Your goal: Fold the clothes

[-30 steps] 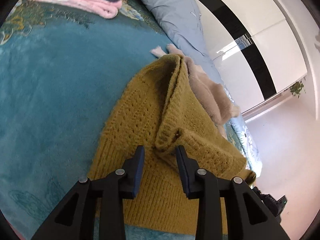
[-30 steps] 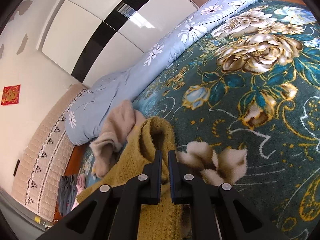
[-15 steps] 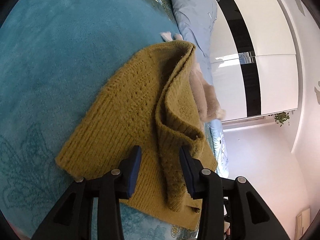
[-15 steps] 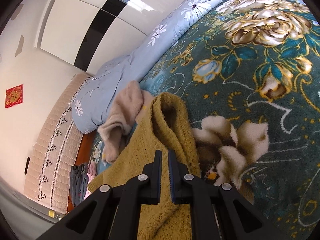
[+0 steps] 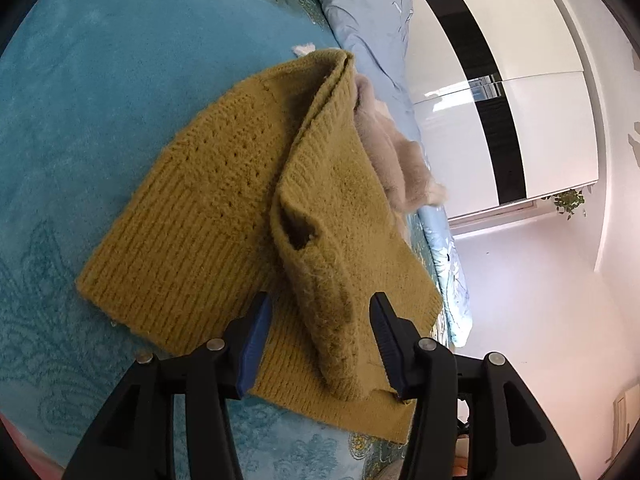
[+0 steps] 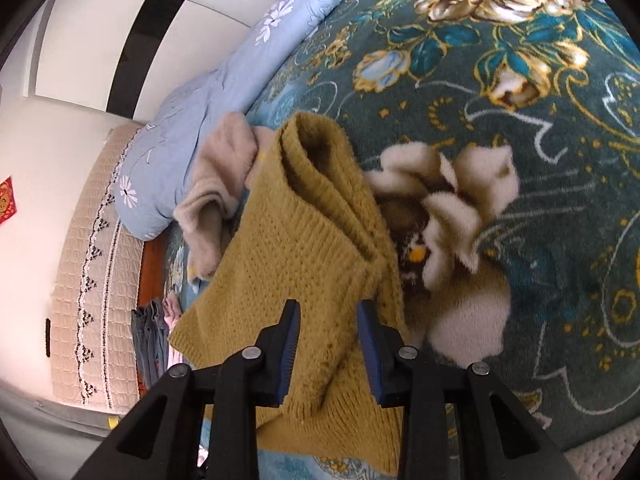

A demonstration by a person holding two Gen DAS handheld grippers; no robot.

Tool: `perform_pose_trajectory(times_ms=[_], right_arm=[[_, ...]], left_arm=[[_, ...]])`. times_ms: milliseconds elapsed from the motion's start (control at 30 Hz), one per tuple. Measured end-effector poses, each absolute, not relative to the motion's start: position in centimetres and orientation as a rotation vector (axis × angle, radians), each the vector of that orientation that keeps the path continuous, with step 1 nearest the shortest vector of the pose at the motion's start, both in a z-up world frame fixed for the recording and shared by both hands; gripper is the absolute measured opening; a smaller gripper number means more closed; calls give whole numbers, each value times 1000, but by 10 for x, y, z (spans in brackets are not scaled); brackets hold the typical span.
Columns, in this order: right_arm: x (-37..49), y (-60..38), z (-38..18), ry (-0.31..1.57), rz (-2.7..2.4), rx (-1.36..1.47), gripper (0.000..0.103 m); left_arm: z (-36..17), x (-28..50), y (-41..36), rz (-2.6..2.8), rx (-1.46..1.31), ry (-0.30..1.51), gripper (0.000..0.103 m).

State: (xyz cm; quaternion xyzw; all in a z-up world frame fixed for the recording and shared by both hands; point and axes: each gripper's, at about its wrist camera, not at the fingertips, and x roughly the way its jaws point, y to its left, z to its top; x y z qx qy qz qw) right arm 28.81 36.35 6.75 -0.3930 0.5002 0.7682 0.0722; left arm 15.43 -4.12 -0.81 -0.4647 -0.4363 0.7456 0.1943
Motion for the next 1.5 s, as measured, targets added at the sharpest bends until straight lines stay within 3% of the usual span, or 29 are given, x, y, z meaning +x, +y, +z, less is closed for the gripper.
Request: perform_pose_trajectory(times_ms=[433,467,600,900,1233,1367,1500], right_arm=[[265,353,31,1508,2351,-1190,32],[265,352,32,1496,2365,-1176,33],[266,346,35,1436,2394,-1151,32],[265,337,48,1339,2451,-1129,12],[283,304,99,1164,2653,-1032,11],[288,291,100,1087,2672,-1100,11],[290,296,79,1140,2574,-1160,11]], left_arm=[[0,154,-38,2166,-1335,-1185,50],[1,154,-38,2169,-1333,-1180,49],[1,154,-44,2196,-1362,-1165,24],[1,148,-49,2188,-1370,-1150,14],[40,163,-79,2268,-1194,-1078,11],[26,164,-86,2240,-1227,-1115,11],[9,166,-91,2246,-1290,-1102,11]])
